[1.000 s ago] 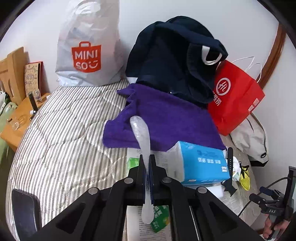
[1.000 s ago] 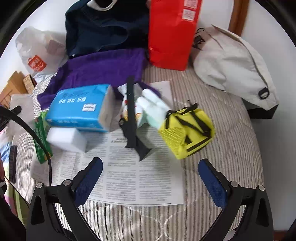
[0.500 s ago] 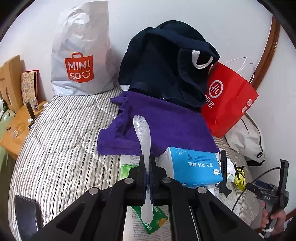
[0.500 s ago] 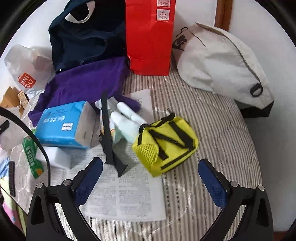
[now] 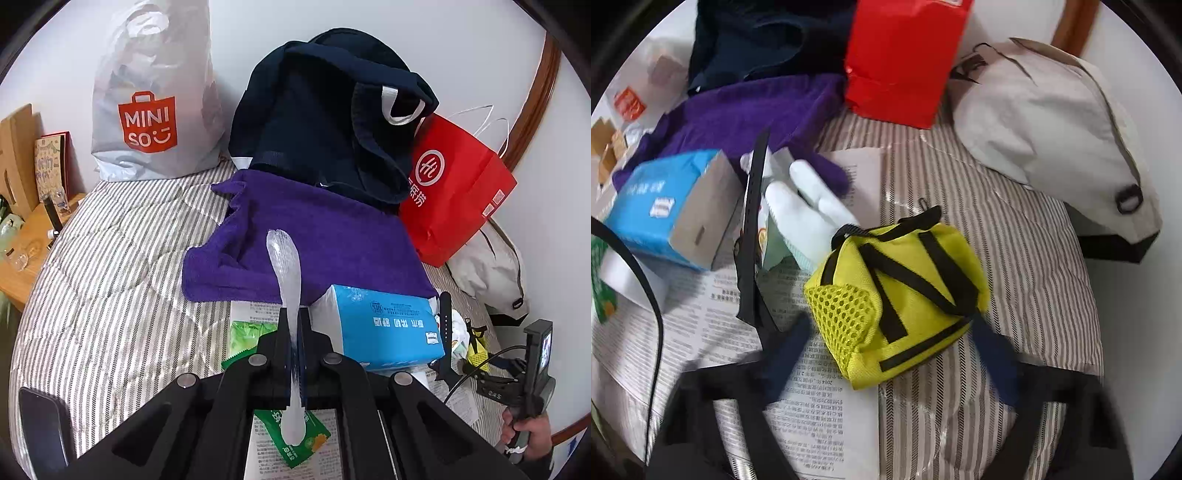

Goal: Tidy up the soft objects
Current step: 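Grasp the yellow mesh pouch with the right gripper while the left gripper holds the clear pouch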

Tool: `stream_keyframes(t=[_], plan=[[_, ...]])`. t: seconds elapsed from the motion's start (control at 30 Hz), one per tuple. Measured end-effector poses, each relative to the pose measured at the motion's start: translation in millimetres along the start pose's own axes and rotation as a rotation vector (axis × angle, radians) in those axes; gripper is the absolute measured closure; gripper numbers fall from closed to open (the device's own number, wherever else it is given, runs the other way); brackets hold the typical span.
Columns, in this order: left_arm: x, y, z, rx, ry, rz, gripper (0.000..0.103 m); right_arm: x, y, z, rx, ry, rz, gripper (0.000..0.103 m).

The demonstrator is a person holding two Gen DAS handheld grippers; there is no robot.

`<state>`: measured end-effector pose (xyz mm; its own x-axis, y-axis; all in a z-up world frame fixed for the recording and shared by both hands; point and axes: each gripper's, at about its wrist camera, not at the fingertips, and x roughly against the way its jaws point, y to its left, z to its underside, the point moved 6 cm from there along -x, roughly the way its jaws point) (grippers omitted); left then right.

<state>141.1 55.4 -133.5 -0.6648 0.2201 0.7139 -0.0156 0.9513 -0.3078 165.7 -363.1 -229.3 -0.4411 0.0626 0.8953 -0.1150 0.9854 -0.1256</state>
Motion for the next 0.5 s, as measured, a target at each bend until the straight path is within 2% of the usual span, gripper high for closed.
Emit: stream_keyframes(t=[0.03, 0.07, 0.13, 0.5], plan=[[0, 0, 0, -0.002, 0.000, -0.001, 0.100, 0, 0, 0, 0.002, -0.003, -0.004, 0.050], [0, 0, 1, -0.002, 0.000, -0.001, 0.100, 2, 0, 0, -0.004, -0.010, -0.020, 0.063], [0, 1, 1, 0.000, 0.003, -0.004, 0.100, 9, -2, 0, -0.015, -0.031, -0.038, 0.071], [10, -2, 1, -0.003, -0.016, 0.009, 0.100, 64, -16, -12, -0.103, -0.123, -0.136, 0.075]])
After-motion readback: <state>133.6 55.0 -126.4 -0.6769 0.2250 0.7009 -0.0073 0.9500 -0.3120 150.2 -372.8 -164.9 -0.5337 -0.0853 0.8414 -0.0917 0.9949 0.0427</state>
